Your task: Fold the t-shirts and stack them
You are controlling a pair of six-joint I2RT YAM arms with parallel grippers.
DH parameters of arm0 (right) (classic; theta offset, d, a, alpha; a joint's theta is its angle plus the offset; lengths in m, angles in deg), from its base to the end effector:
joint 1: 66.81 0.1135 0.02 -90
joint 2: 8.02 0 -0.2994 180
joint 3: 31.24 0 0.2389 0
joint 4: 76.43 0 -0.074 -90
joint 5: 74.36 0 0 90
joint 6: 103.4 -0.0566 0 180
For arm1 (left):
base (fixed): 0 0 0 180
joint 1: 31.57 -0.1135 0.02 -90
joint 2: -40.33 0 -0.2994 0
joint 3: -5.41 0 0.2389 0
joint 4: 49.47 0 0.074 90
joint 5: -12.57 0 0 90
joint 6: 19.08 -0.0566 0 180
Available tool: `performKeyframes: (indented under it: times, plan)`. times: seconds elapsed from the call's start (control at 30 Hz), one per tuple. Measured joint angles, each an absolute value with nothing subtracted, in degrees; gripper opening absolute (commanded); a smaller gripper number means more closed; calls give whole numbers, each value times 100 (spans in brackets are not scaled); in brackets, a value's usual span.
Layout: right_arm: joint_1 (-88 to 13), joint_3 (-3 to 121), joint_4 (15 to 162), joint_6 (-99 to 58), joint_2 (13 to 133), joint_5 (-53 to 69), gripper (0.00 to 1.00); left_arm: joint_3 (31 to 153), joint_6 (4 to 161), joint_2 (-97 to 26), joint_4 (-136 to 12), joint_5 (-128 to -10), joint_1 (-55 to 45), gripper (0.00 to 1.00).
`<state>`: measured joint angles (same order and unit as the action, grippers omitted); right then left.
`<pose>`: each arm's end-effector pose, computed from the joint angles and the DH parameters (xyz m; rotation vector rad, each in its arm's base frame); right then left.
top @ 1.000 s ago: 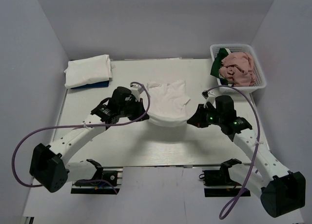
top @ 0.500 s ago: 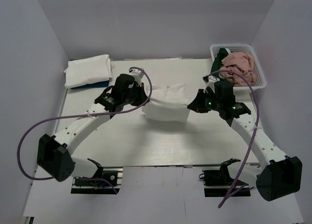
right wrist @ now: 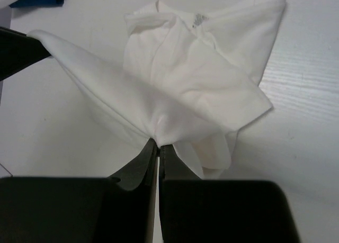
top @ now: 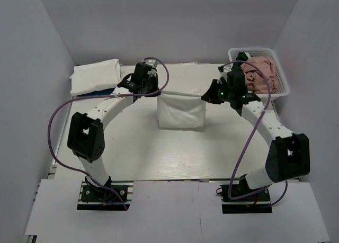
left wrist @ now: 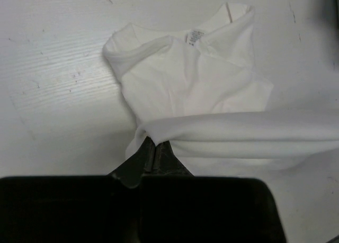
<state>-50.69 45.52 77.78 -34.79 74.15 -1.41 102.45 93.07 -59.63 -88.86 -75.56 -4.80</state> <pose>0.3092 0.1066 0.3212 -0.0830 2.1675 0.6984 0.3625 -0.1849 0.3083 0.1119 2.3530 -0.4661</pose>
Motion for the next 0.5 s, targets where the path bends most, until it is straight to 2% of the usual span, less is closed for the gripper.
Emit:
performKeyframes:
  times: [0.43, 0.47, 0.5]
  plan:
    - [-5439, 6701, 8154, -3597, 10051, -467, 0, 12658, 9038, -8448, -8859, -6830, -1145, 2]
    - [-5458, 6852, 8148, -3619, 10263, -467, 0, 12818, 9027, -8623, -8894, -6778, -1180, 14]
    - [-5476, 7050, 8135, -3636, 10513, -467, 11, 12977, 9001, -8802, -8912, -6723, -1210, 62]
